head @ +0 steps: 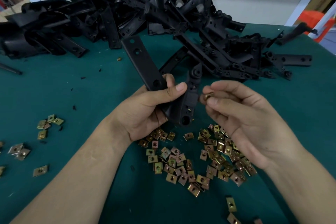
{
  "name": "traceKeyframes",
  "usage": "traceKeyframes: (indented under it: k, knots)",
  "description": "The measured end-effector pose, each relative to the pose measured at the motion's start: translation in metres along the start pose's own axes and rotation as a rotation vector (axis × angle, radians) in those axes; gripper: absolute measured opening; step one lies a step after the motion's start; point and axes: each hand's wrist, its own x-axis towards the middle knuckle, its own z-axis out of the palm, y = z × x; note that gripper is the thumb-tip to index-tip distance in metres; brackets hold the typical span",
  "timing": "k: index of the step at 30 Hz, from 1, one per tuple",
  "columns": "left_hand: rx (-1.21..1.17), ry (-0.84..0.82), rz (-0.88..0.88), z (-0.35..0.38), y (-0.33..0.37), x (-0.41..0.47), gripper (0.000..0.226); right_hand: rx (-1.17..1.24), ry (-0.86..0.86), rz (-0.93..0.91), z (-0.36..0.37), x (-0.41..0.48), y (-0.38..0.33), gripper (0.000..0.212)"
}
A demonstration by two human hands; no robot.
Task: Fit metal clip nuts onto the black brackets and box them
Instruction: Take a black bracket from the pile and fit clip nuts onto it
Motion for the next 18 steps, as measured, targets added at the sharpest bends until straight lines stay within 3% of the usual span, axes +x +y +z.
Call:
traceKeyframes:
  k: [8,18]
  knots:
    - [0.006,-0.024,-0.022,0.0062,-0.0002,-0.0028,0.028,0.038,0.073,0.006,0.0042,-0.0010,0.0007,0.024]
    - [0.001,-0.047,-0.003,0.0060,-0.0006,-0.0035,0.030,0.041,0.047,0.048,0.0070,-0.0027,0.0027,0.019]
